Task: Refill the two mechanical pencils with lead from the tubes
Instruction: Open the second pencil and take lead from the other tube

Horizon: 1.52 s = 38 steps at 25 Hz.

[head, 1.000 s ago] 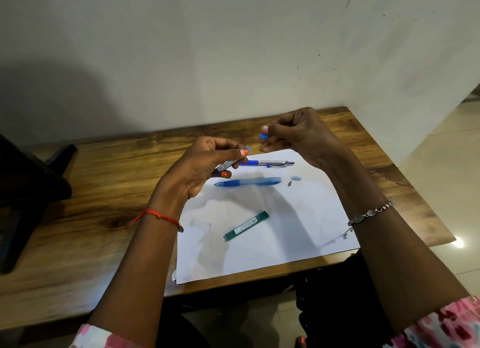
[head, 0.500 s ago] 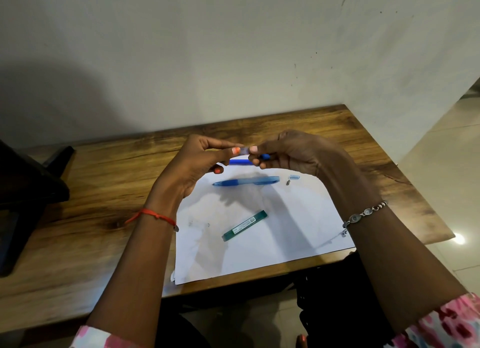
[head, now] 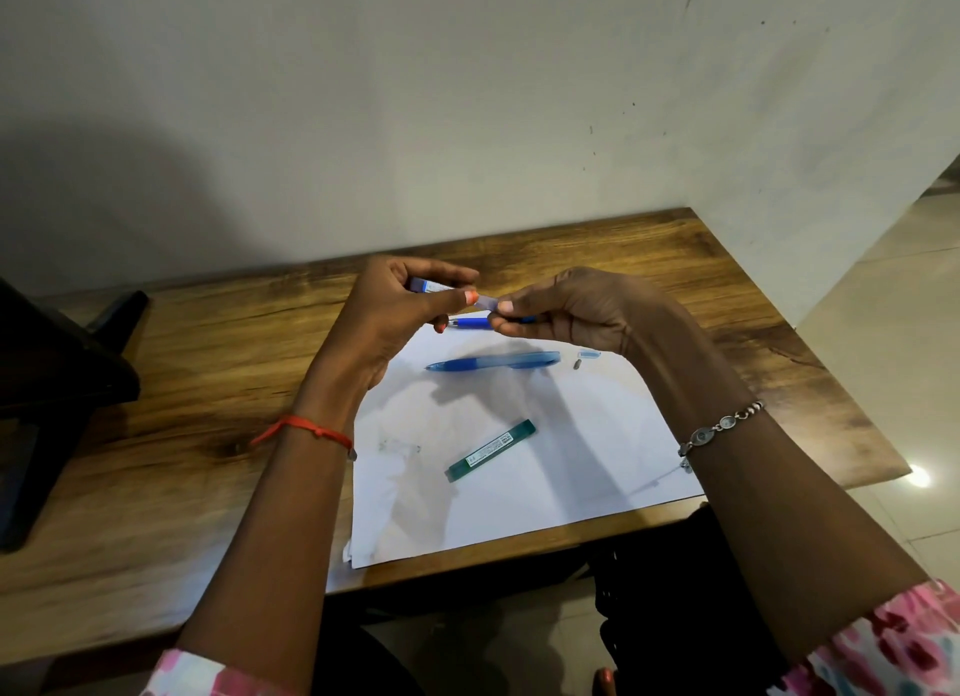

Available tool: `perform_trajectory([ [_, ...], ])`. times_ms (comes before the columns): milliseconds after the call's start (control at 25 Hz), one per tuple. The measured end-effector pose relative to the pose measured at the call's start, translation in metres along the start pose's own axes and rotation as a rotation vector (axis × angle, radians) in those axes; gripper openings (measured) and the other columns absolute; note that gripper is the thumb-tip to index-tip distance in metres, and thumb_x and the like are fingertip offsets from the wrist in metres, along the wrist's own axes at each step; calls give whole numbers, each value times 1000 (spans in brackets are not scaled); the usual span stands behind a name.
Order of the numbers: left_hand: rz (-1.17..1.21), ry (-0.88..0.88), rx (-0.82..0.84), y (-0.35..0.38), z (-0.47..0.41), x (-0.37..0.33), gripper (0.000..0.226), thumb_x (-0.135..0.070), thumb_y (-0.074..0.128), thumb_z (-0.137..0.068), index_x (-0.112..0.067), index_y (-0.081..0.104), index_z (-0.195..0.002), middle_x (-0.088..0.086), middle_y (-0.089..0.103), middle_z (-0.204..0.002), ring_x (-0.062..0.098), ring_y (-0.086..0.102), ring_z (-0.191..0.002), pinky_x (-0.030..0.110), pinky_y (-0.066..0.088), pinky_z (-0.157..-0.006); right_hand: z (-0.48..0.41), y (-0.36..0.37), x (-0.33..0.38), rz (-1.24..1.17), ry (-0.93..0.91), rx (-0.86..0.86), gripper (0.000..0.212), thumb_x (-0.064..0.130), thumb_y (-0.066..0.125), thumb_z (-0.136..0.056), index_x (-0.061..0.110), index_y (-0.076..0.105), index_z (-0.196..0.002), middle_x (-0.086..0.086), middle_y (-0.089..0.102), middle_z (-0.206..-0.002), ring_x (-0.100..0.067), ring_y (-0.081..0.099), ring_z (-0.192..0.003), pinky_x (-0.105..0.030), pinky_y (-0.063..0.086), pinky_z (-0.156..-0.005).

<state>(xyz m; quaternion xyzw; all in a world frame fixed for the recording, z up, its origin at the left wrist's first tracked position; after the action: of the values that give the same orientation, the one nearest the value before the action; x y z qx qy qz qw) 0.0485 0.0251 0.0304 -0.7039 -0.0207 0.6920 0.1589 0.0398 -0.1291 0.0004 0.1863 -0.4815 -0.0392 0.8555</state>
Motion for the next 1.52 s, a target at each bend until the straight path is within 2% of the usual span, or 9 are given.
perform_trajectory([
  [80,4,8,-9,-1,0,-2,13,-2,69,-76,-9,69,-88,-1,67,-83,3,50,-42,13,45,-48,-1,1,0,-28,6,3,14,-13,52,-85,-18,59,-95,-15,71,-83,-17,71,-65,-22,59,-62],
  [280,10,42,-12,-1,1,-6,13,0,68,-77,-6,67,-89,-1,67,-84,1,55,-46,14,45,-48,-1,3,-1,-72,17,10,15,-13,49,-86,-13,63,-83,-12,73,-74,-16,71,-62,-21,59,-61],
  [440,35,31,-14,-2,-1,-3,12,-1,69,-76,-10,69,-85,-3,68,-85,2,58,-53,15,47,-49,-1,0,1,-63,15,-9,10,-11,51,-86,-13,61,-88,-15,69,-81,-16,70,-62,-22,59,-64],
  [560,82,4,-14,-2,-1,1,12,0,69,-75,-10,69,-81,-1,69,-82,2,61,-60,15,48,-49,0,0,2,-25,11,-14,9,-8,52,-87,-10,61,-86,-11,70,-65,-13,68,-57,-21,59,-63],
  [680,98,-5,-22,-2,-2,2,12,1,70,-74,-9,69,-81,1,68,-81,3,60,-58,16,48,-49,-1,0,1,10,3,-19,10,-7,52,-88,-10,61,-86,-10,69,-60,-12,68,-55,-20,58,-61],
  [1000,12,21,-58,-1,-1,-2,11,0,69,-75,-7,68,-84,0,66,-79,1,50,-42,13,43,-45,-2,0,1,32,0,-16,8,-8,53,-87,-11,61,-86,-12,70,-63,-15,69,-57,-21,59,-62],
  [1160,32,-19,-52,-2,-3,4,11,2,69,-75,-5,69,-84,1,67,-76,2,56,-49,14,48,-49,-3,-2,2,191,-6,-49,8,0,57,-88,-6,63,-86,-10,66,-67,-11,63,-52,-17,53,-51],
  [1320,38,-91,16,1,-3,13,14,4,66,-77,2,67,-91,-4,68,-54,6,62,-49,16,52,-51,-4,-5,5,399,-60,-135,12,5,59,-89,-3,64,-82,-10,60,-70,-13,54,-54,-17,46,-45],
  [1520,5,-155,93,7,-3,16,13,0,65,-79,-3,67,-91,-8,69,-53,9,66,-50,19,57,-54,-5,-3,9,637,-160,-185,24,10,56,-92,-1,62,-71,-12,53,-64,-19,44,-57,-21,38,-46],
])
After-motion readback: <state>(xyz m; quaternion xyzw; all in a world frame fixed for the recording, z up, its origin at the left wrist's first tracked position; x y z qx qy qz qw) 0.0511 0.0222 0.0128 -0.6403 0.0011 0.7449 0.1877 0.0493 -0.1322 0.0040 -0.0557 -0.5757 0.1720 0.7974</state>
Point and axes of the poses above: each hand's wrist, its own z-axis away from the middle knuckle, its own y-axis out of the palm, x = y × z, the point moved 5 cm from there along -z, towards the middle knuckle
